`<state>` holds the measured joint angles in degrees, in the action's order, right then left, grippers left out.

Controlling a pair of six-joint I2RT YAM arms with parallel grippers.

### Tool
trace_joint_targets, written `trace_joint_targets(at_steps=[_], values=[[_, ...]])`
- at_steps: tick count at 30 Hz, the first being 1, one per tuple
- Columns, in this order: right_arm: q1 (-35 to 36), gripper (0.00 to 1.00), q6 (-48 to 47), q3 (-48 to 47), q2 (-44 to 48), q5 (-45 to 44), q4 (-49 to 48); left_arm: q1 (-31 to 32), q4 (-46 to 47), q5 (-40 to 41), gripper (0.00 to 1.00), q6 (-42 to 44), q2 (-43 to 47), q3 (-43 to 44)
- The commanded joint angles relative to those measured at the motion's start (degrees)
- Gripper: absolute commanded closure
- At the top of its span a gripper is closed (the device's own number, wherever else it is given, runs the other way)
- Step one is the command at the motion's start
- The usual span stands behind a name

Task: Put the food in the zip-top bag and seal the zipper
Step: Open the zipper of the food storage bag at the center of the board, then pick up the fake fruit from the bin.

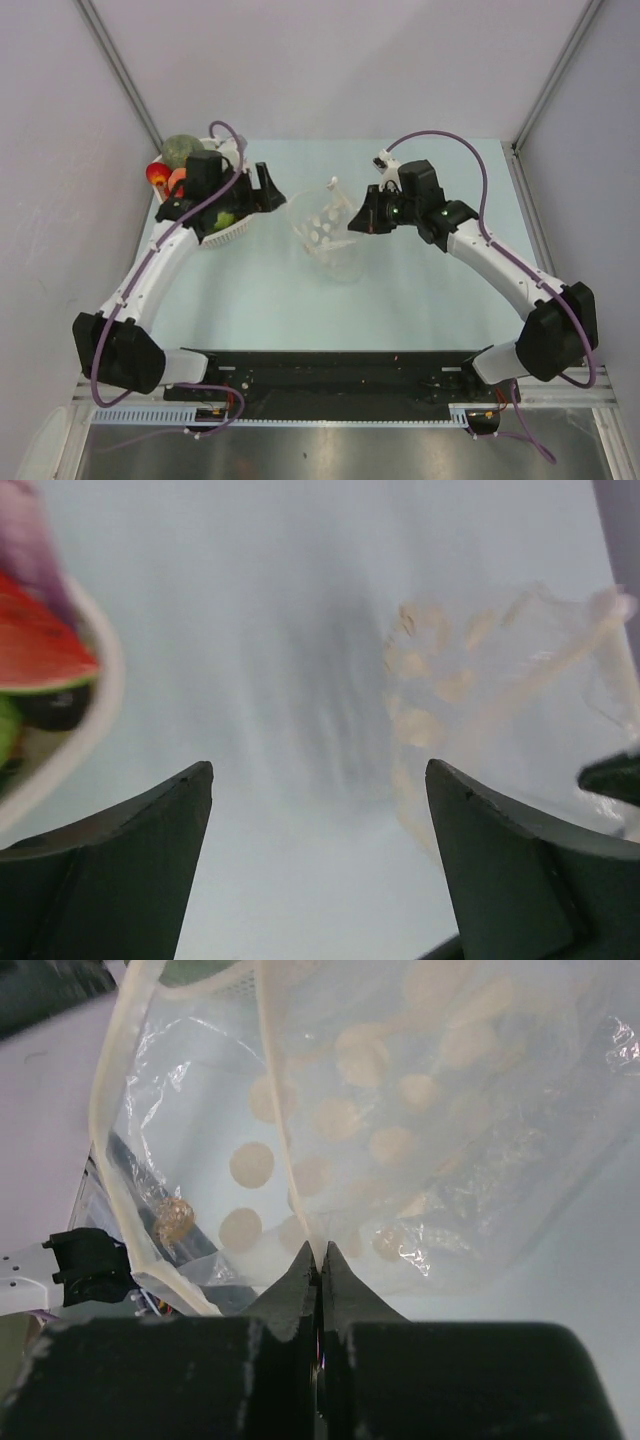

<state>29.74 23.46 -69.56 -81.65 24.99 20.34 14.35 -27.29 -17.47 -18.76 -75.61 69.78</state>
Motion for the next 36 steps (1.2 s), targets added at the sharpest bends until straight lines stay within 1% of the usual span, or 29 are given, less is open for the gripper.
trace_joint_targets(at_steps=[1, 2, 3, 5, 7, 8, 12, 16, 22, 27, 30, 31, 36], values=[[-0.64, 1.0, 2.9, -1.98, -1.06, 1.2, -3.55, -8.45, 1.63, 6.3, 0.08, 2.76, -3.12, 5.54], [-0.64, 1.0, 3.16, -1.98, -1.23, 1.29, -3.99, -10.72, 1.62, 6.75, 0.08, 3.03, -4.09, 6.94], [-0.64, 1.0, 3.34, -1.9, -1.23, 1.29, -4.08, -11.7, 1.54, 7.36, 0.07, 3.12, -6.54, 7.73], [-0.64, 1.0, 3.34, -1.9, -1.5, 1.55, -4.34, -13.98, 2.5, 8.07, 0.07, 3.21, -8.66, 9.4], [-0.73, 1.0, 3.52, -1.9, -1.94, 1.81, -4.17, -14.17, 3.29, 9.12, 0.08, 2.86, -11.83, 10.2], [-0.82, 1.0, 3.61, -1.98, -2.2, 1.9, -4.17, -15.91, 3.64, 9.65, 0.08, 2.77, -13.06, 10.9], [-1.26, 1.0, 3.87, -2.6, -2.9, 2.52, -4.08, -16.72, 4.87, 11.76, 0.08, 1.01, -17.89, 12.75], [-1.7, 1.0, 4.22, -3.21, -3.52, 2.87, -3.99, -17.34, 7.33, 11.5, 0.09, -0.66, -21.15, 13.01], [-2.67, 1.0, 4.22, -3.74, -3.96, 3.13, -3.81, -17.6, 7.43, 11.32, 0.13, -1.98, -25.89, 14.6], [-3.11, 1.0, 4.22, -4.0, -4.49, 3.22, -3.73, -17.69, 7.95, 11.59, 0.22, -2.5, -28.0, 15.39], [-3.11, 1.0, 4.22, -4.0, -4.75, 3.31, -3.64, -17.78, 7.78, 11.5, 0.29, -3.2, -28.53, 15.91], [-3.19, 1.0, 4.22, -4.0, -4.75, 3.39, -3.55, -17.78, 7.43, 11.41, 0.35, -3.3, -28.62, 16.26], [-3.19, 1.0, 4.31, -4.0, -5.1, 3.83, -3.55, -17.86, 6.11, 11.5, 0.48, -4.26, -27.92, 15.92]])
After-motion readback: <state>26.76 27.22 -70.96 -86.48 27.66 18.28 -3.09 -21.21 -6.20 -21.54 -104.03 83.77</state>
